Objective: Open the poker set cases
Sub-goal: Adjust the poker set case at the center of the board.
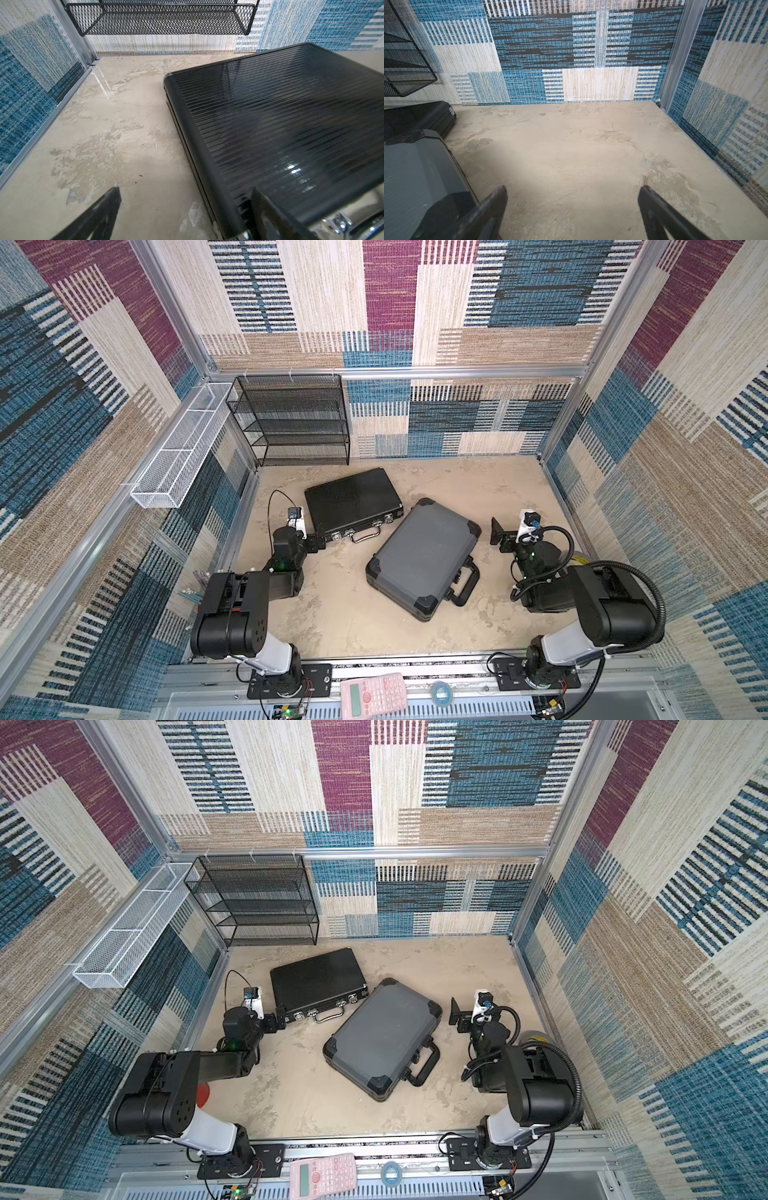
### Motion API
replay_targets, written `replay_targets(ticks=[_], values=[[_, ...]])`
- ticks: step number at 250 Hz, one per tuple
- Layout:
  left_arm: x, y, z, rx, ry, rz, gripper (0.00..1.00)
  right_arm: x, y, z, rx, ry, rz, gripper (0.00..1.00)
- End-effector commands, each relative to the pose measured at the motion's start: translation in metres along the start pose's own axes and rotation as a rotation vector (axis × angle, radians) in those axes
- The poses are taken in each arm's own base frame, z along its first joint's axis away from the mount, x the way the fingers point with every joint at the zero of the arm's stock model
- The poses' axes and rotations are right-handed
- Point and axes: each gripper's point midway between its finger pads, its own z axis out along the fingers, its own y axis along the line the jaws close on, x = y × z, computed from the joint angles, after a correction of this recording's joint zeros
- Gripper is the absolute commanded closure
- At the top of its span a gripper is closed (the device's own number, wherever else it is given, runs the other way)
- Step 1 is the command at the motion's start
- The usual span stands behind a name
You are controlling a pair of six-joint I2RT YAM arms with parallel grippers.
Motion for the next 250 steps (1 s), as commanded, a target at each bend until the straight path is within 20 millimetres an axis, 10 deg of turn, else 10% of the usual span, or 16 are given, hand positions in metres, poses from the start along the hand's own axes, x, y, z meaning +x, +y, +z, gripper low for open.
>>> replay_targets(ticks=[1,250], values=[[-0.0020,-0.0006,0.0001,0.003,-0.005,0.017,0.00,-0.0095,0.0006,-0.0001,0.000,-0.038,-0.008,0.01],[-0.0040,0.0071,0.0006,-0.026,-0.005,-0.006,0.00,-0.0109,-0.0018,-0.0002,0.013,-0.041,0.000,0.00]])
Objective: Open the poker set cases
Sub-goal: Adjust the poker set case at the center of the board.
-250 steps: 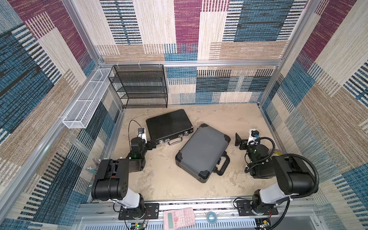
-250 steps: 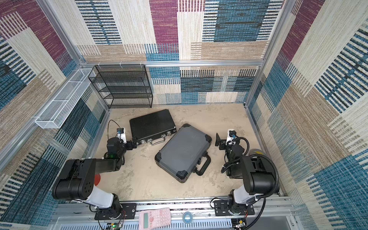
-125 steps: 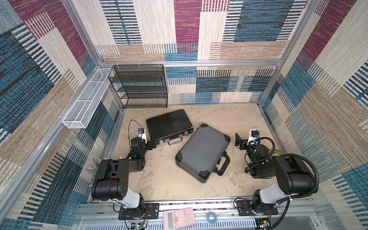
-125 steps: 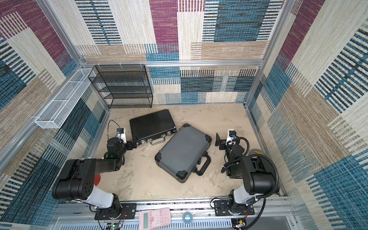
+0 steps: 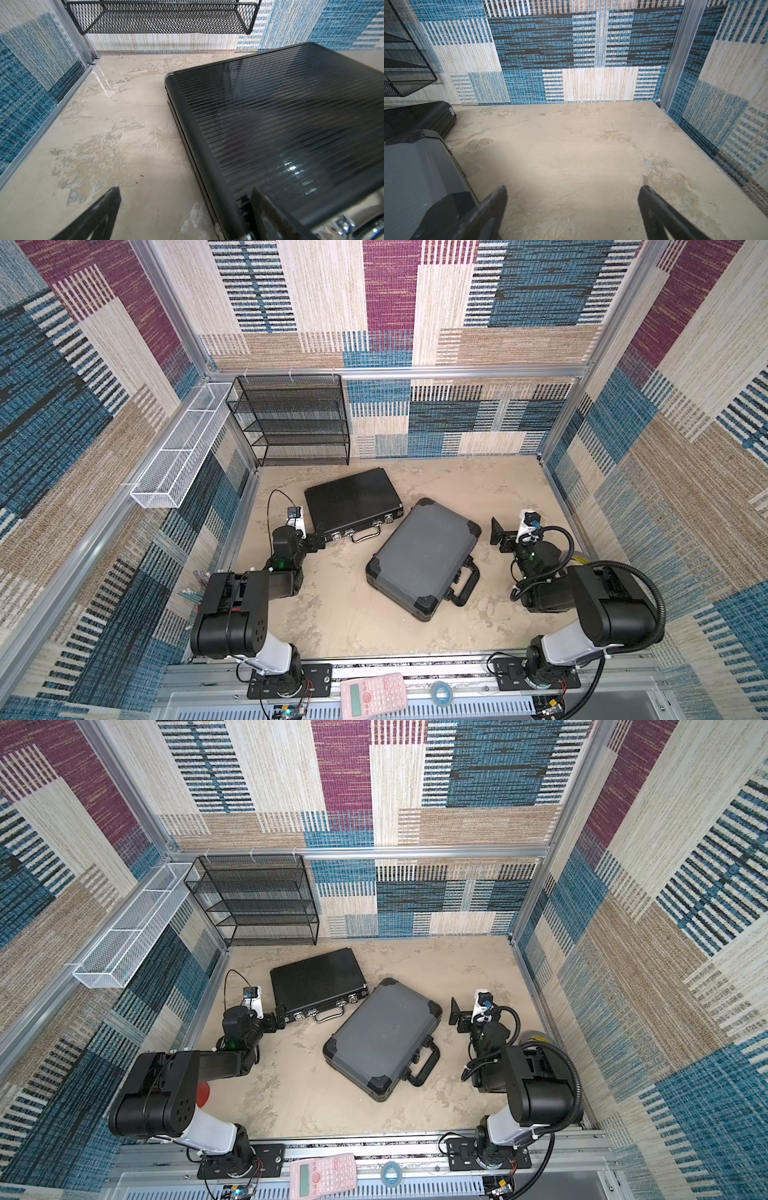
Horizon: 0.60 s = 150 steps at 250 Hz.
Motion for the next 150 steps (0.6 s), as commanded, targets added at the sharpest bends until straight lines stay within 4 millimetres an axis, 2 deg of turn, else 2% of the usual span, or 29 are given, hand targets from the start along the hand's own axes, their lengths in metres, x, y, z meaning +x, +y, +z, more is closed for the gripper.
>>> replay_targets(ticks=[1,20,42,60,81,97,117,150], values=[[-0.004,0.006,-0.001,-0.028,-0.012,-0.006,0.01,-0.011,-0.002,0.000,0.015,-0.041,0.001,0.00],[-0.013,0.027,-0.008,-0.152,0.013,-0.056,0.00,-0.015,-0.010,0.004,0.060,-0.017,0.019,0.00],[-0.028,0.040,-0.021,-0.231,0.053,-0.081,0.02,-0.016,-0.015,0.023,0.084,0.129,0.068,0.01],[-0.040,0.040,-0.033,-0.249,0.038,-0.126,0.03,-0.017,-0.010,0.029,0.059,0.210,0.137,0.01],[-0.056,0.033,-0.048,-0.226,-0.037,-0.219,0.03,-0.020,0.005,0.019,-0.008,0.221,0.224,0.01],[-0.069,0.017,-0.059,-0.170,-0.077,-0.269,0.03,-0.021,0.011,0.009,-0.028,0.235,0.282,0.01],[-0.084,-0.020,-0.068,-0.067,-0.096,-0.244,0.03,-0.019,0.024,-0.002,-0.089,0.279,0.339,0.00],[-0.085,-0.079,-0.083,0.033,-0.059,-0.145,0.02,-0.009,0.042,-0.023,-0.170,0.335,0.426,0.01]])
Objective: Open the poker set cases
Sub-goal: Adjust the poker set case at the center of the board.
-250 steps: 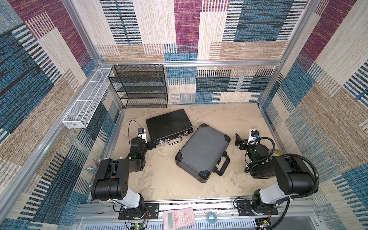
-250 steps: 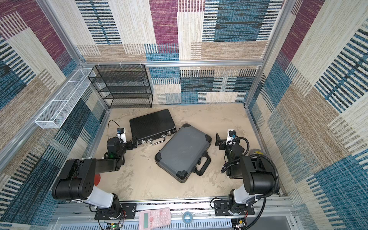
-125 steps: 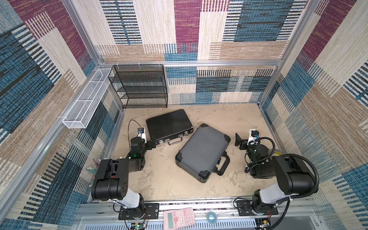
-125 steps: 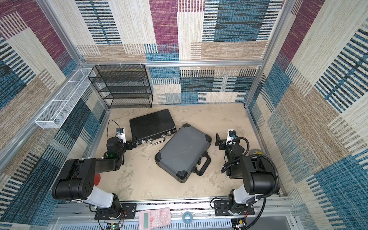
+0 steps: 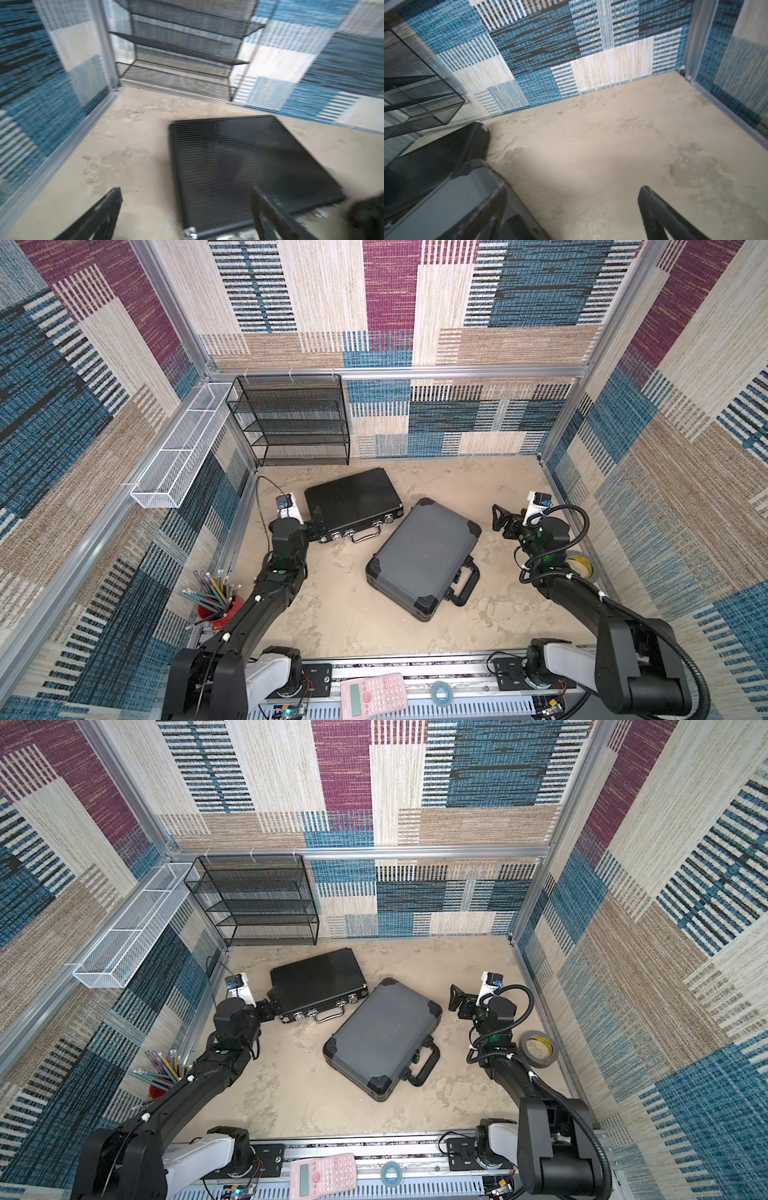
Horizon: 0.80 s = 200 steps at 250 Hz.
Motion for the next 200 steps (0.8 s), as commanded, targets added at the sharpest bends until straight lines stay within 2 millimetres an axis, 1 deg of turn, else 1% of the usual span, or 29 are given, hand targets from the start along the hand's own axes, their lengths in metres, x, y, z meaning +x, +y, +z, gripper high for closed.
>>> replay_targets(ticks=[1,29,48,65,90,114,143,173,200], values=[[0.015,-0.026,-0.011,0.022,0.068,0.013,0.02,0.037,0.014,-0.014,-0.080,0.142,0.135,0.01],[0.036,-0.054,-0.026,0.086,0.124,-0.059,0.00,0.049,0.016,-0.029,-0.099,0.141,0.161,0.01],[0.053,-0.064,-0.041,0.071,0.151,-0.115,0.00,0.059,0.022,-0.035,-0.143,0.148,0.185,0.01],[0.068,-0.075,-0.053,0.080,0.164,-0.177,0.00,0.066,0.027,-0.036,-0.181,0.166,0.206,0.01],[0.087,-0.089,-0.072,0.068,0.203,-0.201,0.00,0.068,0.034,-0.034,-0.235,0.179,0.221,0.01],[0.097,-0.104,-0.090,0.066,0.220,-0.187,0.00,0.066,0.044,-0.035,-0.294,0.183,0.219,0.01],[0.113,-0.126,-0.102,0.102,0.262,-0.199,0.00,0.072,0.048,-0.041,-0.317,0.197,0.226,0.01],[0.128,-0.144,-0.113,0.130,0.291,-0.199,0.00,0.078,0.046,-0.045,-0.312,0.202,0.228,0.01],[0.135,-0.152,-0.118,0.123,0.291,-0.192,0.00,0.073,0.041,-0.041,-0.312,0.188,0.234,0.01]])
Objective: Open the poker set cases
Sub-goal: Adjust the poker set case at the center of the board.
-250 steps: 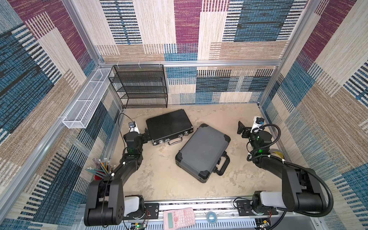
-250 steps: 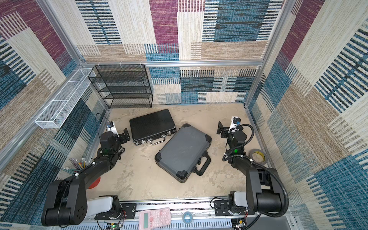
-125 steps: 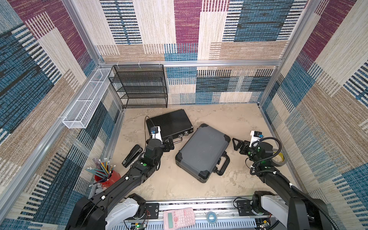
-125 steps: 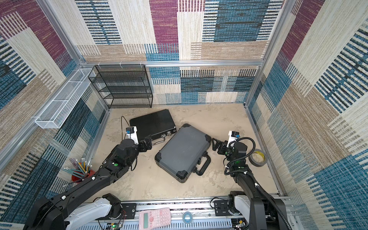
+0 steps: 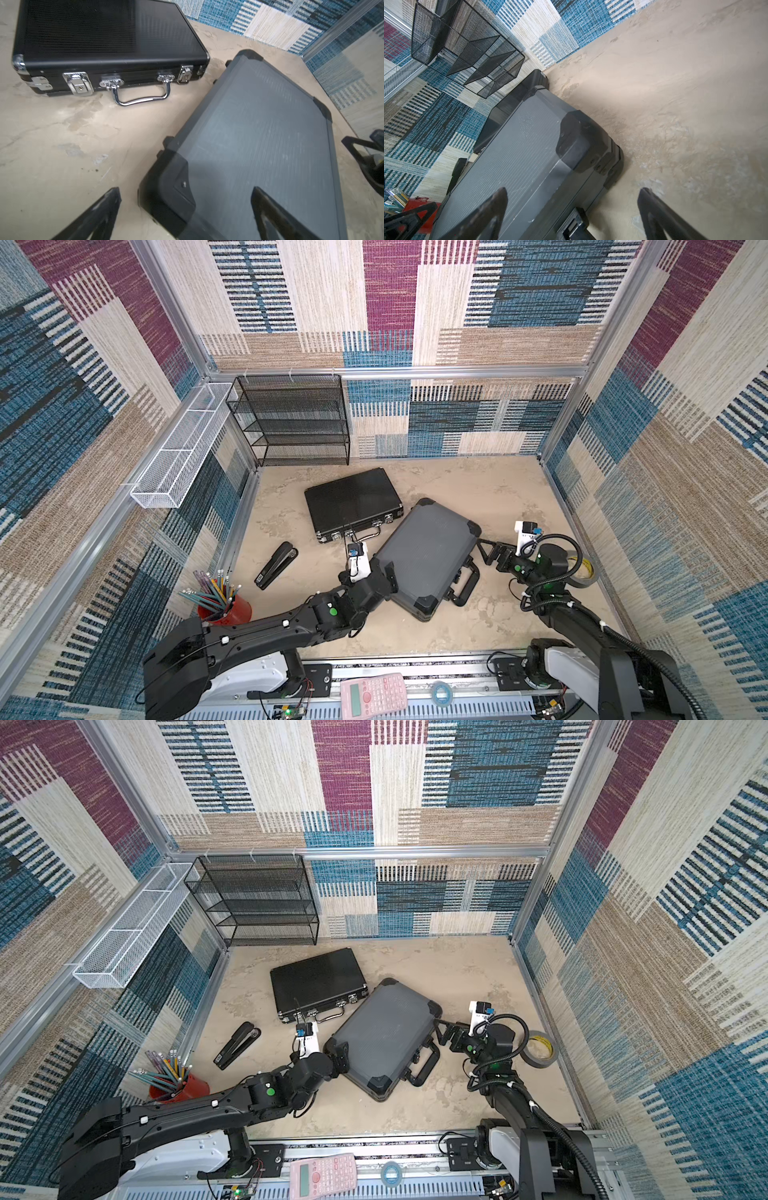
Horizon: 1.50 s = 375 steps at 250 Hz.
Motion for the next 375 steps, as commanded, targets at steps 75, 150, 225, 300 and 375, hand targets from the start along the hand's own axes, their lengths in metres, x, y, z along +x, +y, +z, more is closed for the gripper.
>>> replay_targets(ticks=[75,150,225,300,375], values=[[0.013,-0.010,0.005,-0.023,-0.004,-0.125,0.00,-0.044,-0.005,0.020,-0.082,-0.035,-0.051,0.01],[0.027,-0.019,0.012,-0.003,0.050,-0.189,0.00,-0.059,-0.012,0.043,-0.124,-0.025,-0.085,0.01],[0.040,-0.026,0.020,0.007,0.092,-0.220,0.00,-0.049,-0.014,0.057,-0.204,0.029,-0.037,0.01],[0.042,-0.050,0.034,0.057,0.137,-0.181,0.00,-0.041,-0.022,0.063,-0.186,0.091,-0.008,0.04],[0.049,-0.062,0.057,0.107,0.197,-0.205,0.00,-0.041,-0.044,0.061,-0.057,0.100,0.021,0.05]])
